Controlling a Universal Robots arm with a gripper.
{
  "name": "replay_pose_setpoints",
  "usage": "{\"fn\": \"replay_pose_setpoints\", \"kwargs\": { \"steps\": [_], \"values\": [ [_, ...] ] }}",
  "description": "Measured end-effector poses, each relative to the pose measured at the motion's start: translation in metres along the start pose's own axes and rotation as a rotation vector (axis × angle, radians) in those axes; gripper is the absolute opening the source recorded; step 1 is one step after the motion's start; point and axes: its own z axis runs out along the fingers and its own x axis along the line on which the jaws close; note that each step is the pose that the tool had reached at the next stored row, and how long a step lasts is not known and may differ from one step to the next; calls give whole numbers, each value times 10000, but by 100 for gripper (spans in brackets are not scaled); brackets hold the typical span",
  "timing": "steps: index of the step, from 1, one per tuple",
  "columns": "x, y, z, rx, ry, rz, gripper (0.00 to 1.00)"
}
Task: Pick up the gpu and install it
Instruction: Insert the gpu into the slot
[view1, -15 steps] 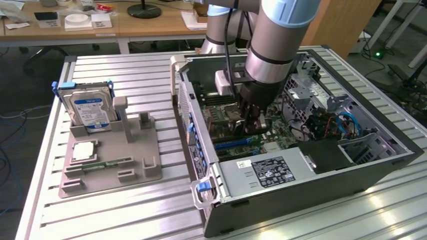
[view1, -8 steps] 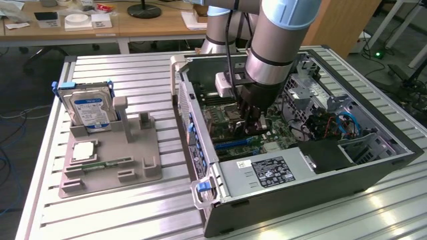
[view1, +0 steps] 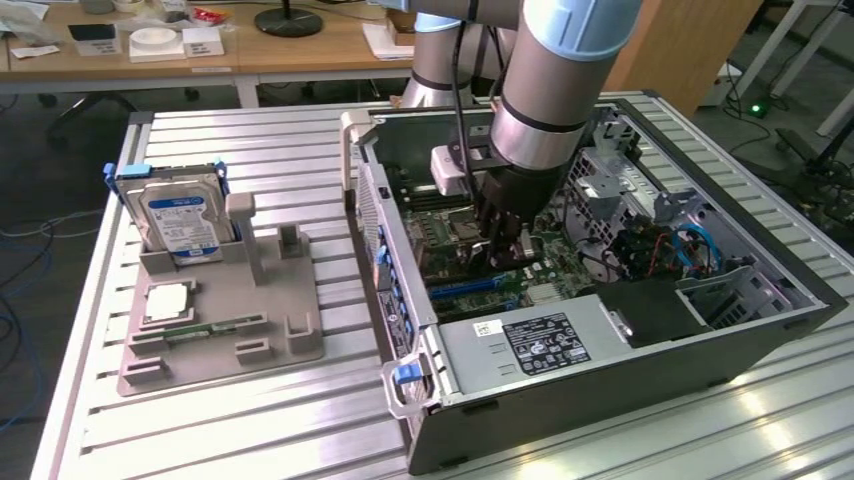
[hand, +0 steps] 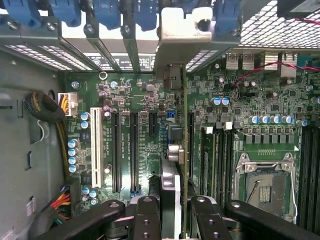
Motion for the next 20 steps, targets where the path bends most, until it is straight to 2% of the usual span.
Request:
{"fn": "replay_pose_setpoints", "kwargs": {
  "steps": [7, 20],
  "values": [
    [-27, 15, 68, 3, 4, 69, 28],
    [0, 58, 107, 9, 8, 146, 28]
  ]
}}
